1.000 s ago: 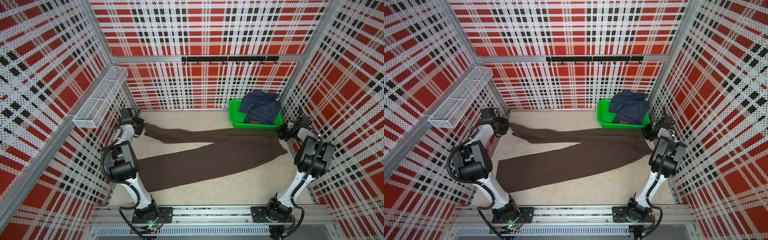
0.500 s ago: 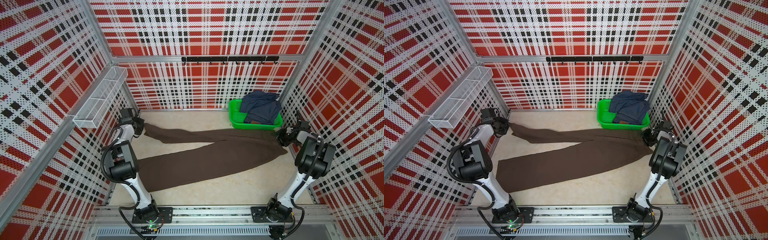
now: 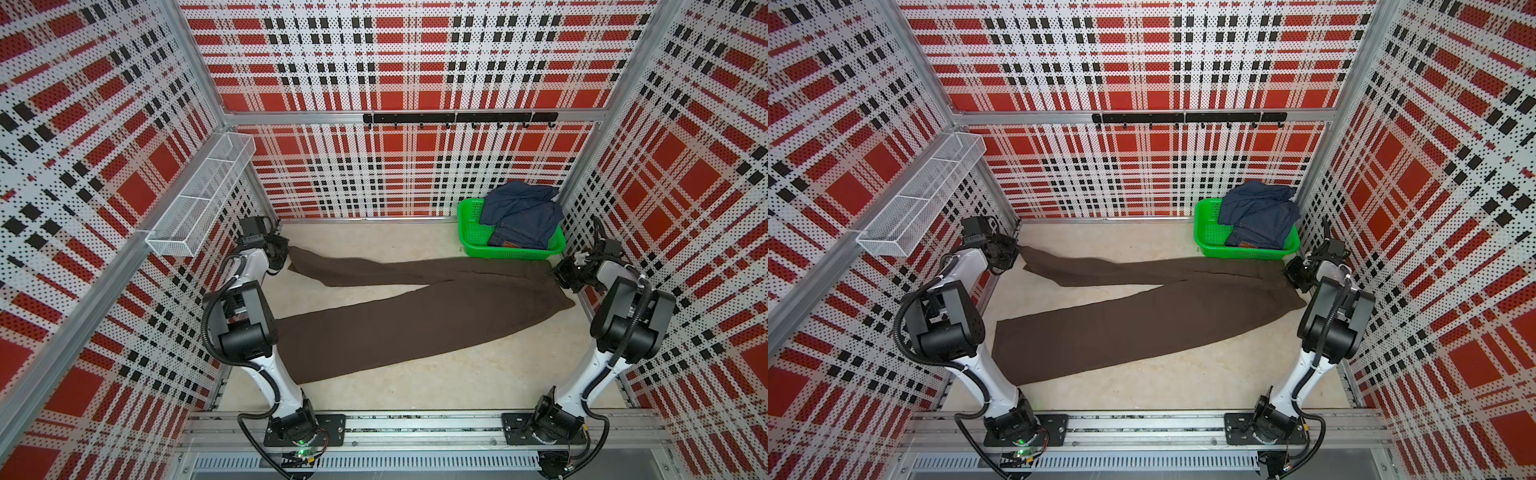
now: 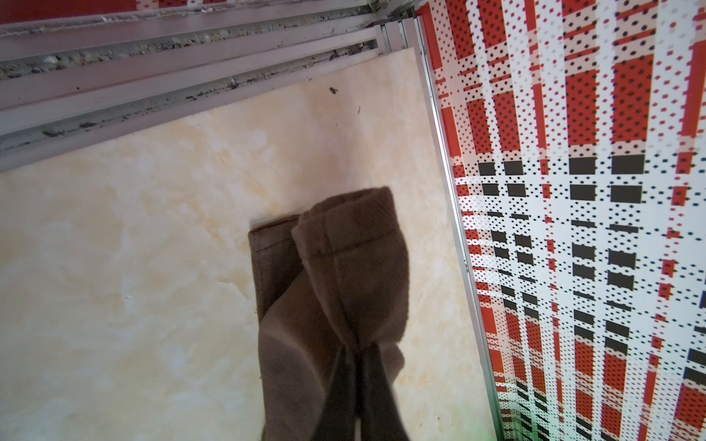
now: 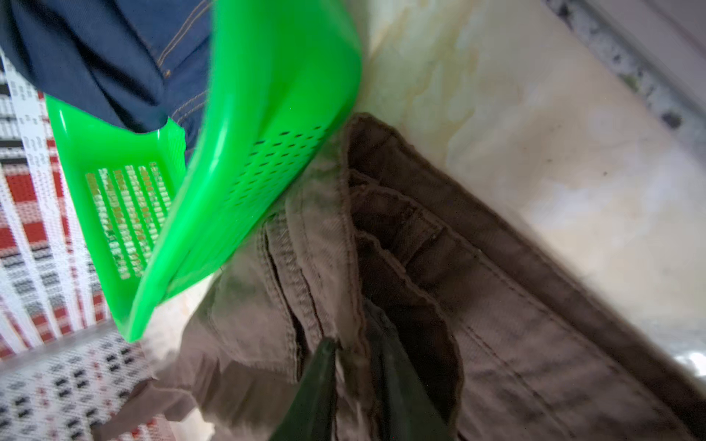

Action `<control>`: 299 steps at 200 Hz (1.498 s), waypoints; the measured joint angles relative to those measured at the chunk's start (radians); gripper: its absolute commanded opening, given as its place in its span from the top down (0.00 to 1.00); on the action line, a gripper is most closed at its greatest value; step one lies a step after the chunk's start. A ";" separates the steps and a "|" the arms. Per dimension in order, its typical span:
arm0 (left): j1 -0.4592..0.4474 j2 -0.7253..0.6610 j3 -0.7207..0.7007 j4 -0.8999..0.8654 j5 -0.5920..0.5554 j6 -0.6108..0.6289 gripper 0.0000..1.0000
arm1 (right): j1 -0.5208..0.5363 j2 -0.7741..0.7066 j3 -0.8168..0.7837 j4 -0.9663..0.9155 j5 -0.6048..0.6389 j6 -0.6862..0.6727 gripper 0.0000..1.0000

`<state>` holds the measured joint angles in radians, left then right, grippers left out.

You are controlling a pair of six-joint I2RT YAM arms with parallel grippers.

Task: Fold and stack the trousers
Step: Fold the trousers at the center of the table.

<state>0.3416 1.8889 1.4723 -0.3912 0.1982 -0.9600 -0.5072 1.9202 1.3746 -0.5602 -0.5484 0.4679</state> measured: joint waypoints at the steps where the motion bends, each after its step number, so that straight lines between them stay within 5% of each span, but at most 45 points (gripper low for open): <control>1: 0.000 0.000 0.000 0.000 0.000 0.000 1.00 | 0.000 -0.001 0.000 0.000 0.000 0.000 0.89; 116: 0.006 0.000 0.002 -0.002 0.004 0.000 1.00 | 0.000 -0.017 0.031 -0.041 -0.021 -0.023 1.00; 207: 0.065 0.006 0.163 -0.097 0.060 0.004 1.00 | -0.088 -0.068 0.270 0.070 -0.162 0.252 1.00; 299: 0.063 0.045 0.209 -0.119 0.111 0.002 1.00 | -0.081 0.087 0.375 0.113 -0.188 0.359 1.00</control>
<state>0.4042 1.9335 1.6814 -0.5098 0.3088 -0.9581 -0.5884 2.0075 1.7500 -0.4477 -0.7368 0.8268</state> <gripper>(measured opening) 0.058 0.082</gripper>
